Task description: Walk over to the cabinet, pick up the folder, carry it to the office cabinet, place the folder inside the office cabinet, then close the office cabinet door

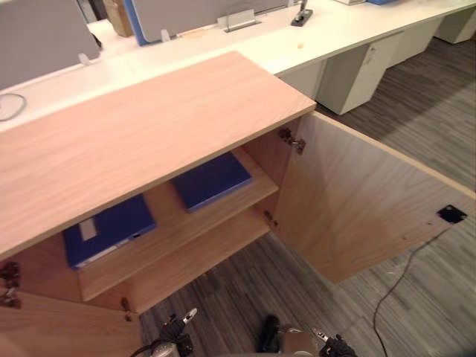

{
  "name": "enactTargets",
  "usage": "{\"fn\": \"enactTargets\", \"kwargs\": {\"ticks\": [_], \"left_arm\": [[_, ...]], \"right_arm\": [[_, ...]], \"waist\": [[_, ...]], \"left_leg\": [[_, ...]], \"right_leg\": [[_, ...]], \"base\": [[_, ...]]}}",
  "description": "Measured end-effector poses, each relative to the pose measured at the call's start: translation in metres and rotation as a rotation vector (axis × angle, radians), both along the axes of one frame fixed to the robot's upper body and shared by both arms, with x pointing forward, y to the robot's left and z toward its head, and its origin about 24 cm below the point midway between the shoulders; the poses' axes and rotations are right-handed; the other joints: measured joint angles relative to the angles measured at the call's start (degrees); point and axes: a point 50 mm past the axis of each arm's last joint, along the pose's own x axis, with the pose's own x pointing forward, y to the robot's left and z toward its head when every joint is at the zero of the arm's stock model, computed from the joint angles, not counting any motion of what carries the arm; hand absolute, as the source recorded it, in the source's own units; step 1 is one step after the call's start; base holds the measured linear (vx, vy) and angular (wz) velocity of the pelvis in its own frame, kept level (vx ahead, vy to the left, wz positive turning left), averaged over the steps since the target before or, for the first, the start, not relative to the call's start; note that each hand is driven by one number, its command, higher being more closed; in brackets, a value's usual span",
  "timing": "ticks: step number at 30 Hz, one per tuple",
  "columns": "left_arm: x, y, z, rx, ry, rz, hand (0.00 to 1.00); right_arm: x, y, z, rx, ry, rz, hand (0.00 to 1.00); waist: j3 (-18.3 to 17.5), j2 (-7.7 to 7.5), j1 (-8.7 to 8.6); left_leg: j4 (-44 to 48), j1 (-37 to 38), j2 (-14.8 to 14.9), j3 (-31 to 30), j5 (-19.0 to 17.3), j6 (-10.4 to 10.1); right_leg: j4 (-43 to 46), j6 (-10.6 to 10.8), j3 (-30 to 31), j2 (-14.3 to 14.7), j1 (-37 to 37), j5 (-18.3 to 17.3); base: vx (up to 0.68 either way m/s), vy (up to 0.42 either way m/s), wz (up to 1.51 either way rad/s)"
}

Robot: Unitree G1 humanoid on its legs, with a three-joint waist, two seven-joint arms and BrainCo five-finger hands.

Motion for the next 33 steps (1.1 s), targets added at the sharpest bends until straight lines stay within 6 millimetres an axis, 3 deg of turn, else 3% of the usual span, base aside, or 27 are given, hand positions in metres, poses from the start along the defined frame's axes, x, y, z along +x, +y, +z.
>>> {"fn": "enactTargets", "kwargs": {"ticks": [6,13,16,17,18,21,22,23,24,25,27,31,33], "left_arm": [[0.006,0.000,0.001,0.019,0.004,-0.060,0.00],[0.007,-0.001,0.001,0.043,0.013,-0.132,0.00],[0.007,0.009,0.003,0.070,0.013,-0.129,0.00],[0.005,0.013,0.003,0.079,0.017,-0.124,0.00],[0.002,0.013,0.002,0.079,0.021,-0.115,0.00],[-0.002,0.016,0.002,0.086,0.023,-0.104,0.00],[-0.003,0.017,0.002,0.088,0.025,-0.104,0.00],[-0.004,0.016,0.001,0.087,0.027,-0.104,0.00],[-0.005,0.015,0.001,0.083,0.031,-0.105,0.00],[-0.009,0.017,0.000,0.086,0.046,-0.098,0.00],[-0.012,0.019,-0.001,0.098,0.055,-0.113,0.00],[-0.016,0.017,-0.003,0.092,0.078,-0.134,0.00],[-0.018,0.016,-0.004,0.086,0.090,-0.130,0.00]], "right_arm": [[-0.001,0.000,-0.001,0.005,0.010,-0.004,0.00],[-0.002,0.004,-0.003,0.025,0.021,-0.022,0.00],[-0.003,0.012,-0.005,0.047,0.030,-0.019,0.00],[-0.004,0.013,-0.005,0.048,0.033,-0.016,0.00],[-0.004,0.012,-0.005,0.046,0.033,-0.012,0.00],[-0.002,0.013,-0.004,0.043,0.029,0.004,0.00],[-0.001,0.012,-0.004,0.039,0.027,0.007,0.00],[-0.002,0.012,-0.004,0.039,0.027,0.007,0.00],[-0.003,0.012,-0.004,0.038,0.030,0.005,0.00],[-0.009,0.013,-0.005,0.040,0.039,-0.005,0.00],[-0.015,0.014,-0.006,0.044,0.050,-0.014,0.00],[-0.015,0.014,-0.006,0.045,0.049,-0.016,0.00],[-0.013,0.013,-0.006,0.044,0.044,-0.017,0.00]], "waist": [[0.19,-0.38,0.01],[0.05,-0.51,-0.61],[-0.03,-2.45,-0.90],[0.17,-3.03,-0.70],[-0.02,-2.63,0.08],[0.00,-2.88,0.41],[-0.22,-2.42,0.40],[-0.25,-2.00,0.18],[-0.51,-1.80,0.18],[-1.48,-1.65,-0.15],[-2.45,-2.43,-0.04],[-3.45,-1.97,-1.13],[-3.58,-1.84,-1.00]], "left_leg": [[0.80,-0.23,-0.43,-0.49,2.88,-1.05],[2.76,-0.46,0.26,-0.44,4.35,-1.64],[17.90,-6.32,2.57,-0.26,3.22,-3.37],[25.83,-9.44,3.91,-0.78,1.95,-4.06],[28.28,-10.48,3.93,-3.27,-1.07,-3.88],[22.69,-11.09,1.71,-8.33,-5.28,-3.07],[13.20,-11.33,0.42,-12.47,-4.45,-2.95],[9.95,-11.39,0.71,-13.01,-2.44,-2.52],[9.34,-11.02,0.74,-12.26,0.90,-1.89],[7.10,-9.87,-0.14,-10.79,1.50,-0.19],[3.44,-7.98,-2.01,-7.95,2.68,1.24],[2.82,-6.77,-4.50,-7.07,3.03,1.66],[7.52,-6.85,-5.85,-6.78,2.91,1.48]], "right_leg": [[-1.56,0.11,0.47,0.02,0.49,0.43],[-10.16,0.49,0.52,2.32,4.69,4.40],[-15.01,1.17,1.59,3.13,7.87,5.78],[-16.14,0.63,3.04,3.80,9.19,6.43],[-16.61,0.39,5.55,4.65,9.82,6.64],[-17.92,0.88,9.92,5.34,11.45,7.23],[-19.01,2.07,12.93,5.38,11.61,8.25],[-19.52,2.50,13.79,5.70,11.49,8.58],[-20.15,2.80,14.60,5.85,11.64,8.76],[-22.73,4.09,14.65,4.99,12.64,9.69],[-25.48,4.64,14.92,3.45,13.28,12.33],[-27.33,5.29,15.57,1.94,14.32,12.92],[-26.89,5.20,15.78,0.34,15.93,12.98]], "base": [[0.02,-0.022,-0.03],[0.05,0.026,-0.05],[0.04,-0.026,-0.16],[0.10,0.013,-0.68],[0.12,0.046,-0.84],[0.07,0.139,-1.02],[0.02,0.171,-1.02],[-0.01,0.182,-1.00],[0.01,0.172,-0.60],[0.07,0.222,-0.58],[0.15,0.225,-0.50],[0.17,0.151,-0.24],[0.15,0.131,-0.16]]}}
